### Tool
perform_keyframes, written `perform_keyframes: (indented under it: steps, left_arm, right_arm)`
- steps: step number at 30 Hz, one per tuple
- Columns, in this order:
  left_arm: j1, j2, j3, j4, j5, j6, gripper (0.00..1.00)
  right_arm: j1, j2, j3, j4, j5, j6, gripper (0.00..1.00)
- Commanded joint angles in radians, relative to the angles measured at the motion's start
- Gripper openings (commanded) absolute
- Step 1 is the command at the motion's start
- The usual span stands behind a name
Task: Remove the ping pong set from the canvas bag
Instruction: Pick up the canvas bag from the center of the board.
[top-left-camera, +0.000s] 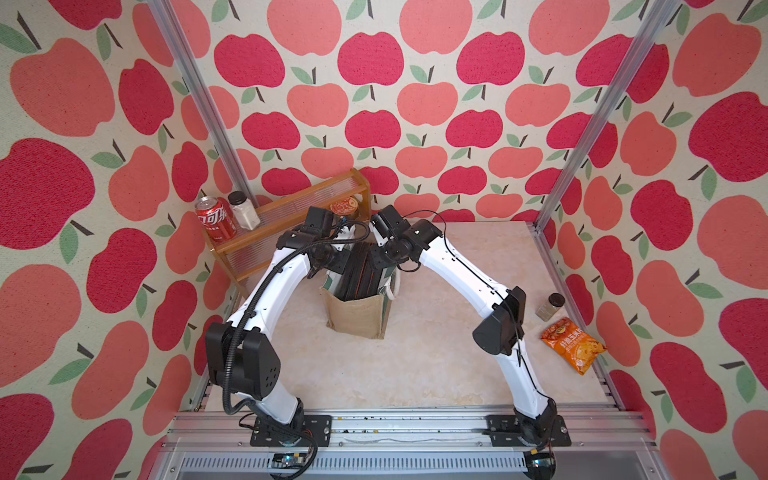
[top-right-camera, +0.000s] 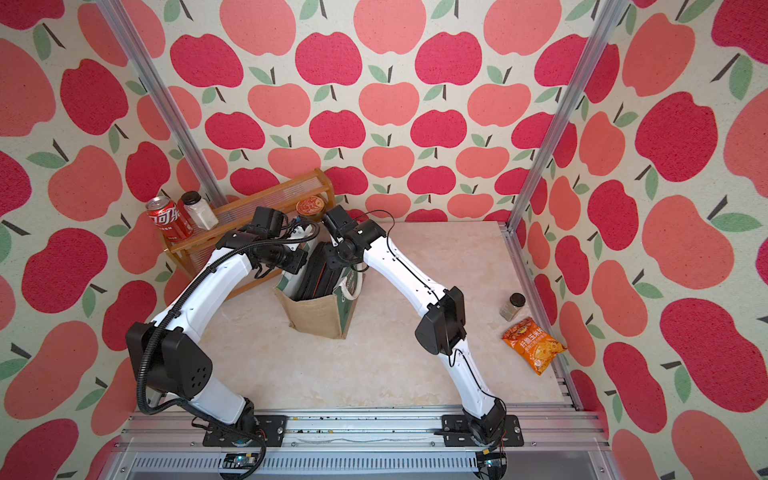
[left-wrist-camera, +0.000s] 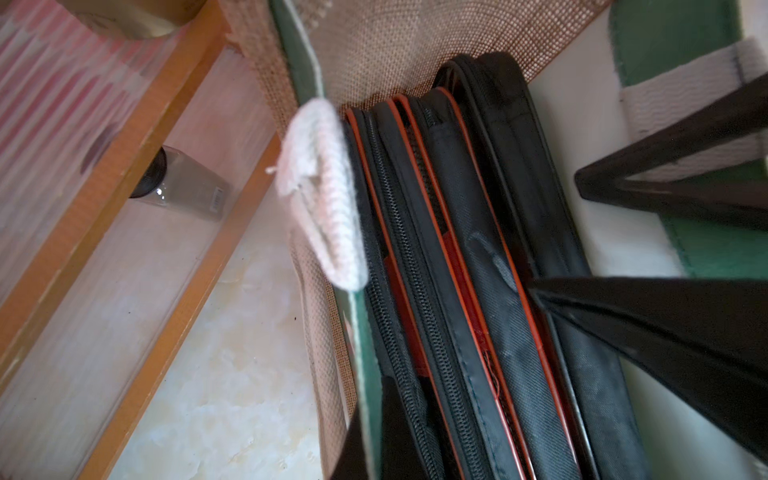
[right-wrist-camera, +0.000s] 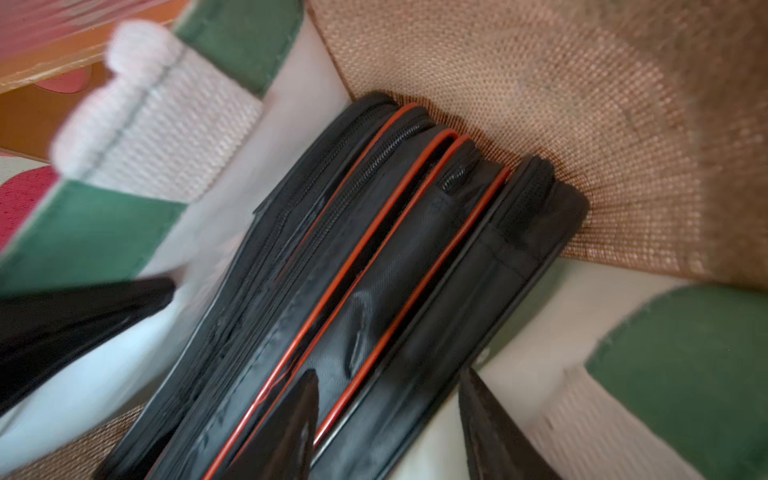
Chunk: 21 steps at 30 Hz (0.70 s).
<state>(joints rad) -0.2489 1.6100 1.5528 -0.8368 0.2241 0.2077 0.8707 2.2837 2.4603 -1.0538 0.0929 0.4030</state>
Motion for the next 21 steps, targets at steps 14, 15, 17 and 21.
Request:
perform_keyframes:
  steps: [14, 15, 17, 21]
  left_arm:
    - [-0.039, -0.012, 0.049, 0.057, 0.126, -0.100, 0.00]
    - [-0.045, -0.010, 0.052, 0.056, 0.125, -0.100, 0.00]
    - [-0.060, -0.007, 0.056, 0.056, 0.120, -0.100, 0.00]
    - [-0.062, -0.004, 0.056, 0.056, 0.112, -0.105, 0.00]
  right_arm:
    - [-0.081, 0.049, 0.017, -0.101, -0.042, 0.086, 0.44]
    - [-0.080, 0.052, 0.017, -0.102, -0.049, 0.089, 0.44]
    - [-0.081, 0.062, 0.017, -0.109, -0.045, 0.093, 0.44]
    - [-0.082, 0.071, 0.016, -0.150, -0.014, 0.081, 0.44]
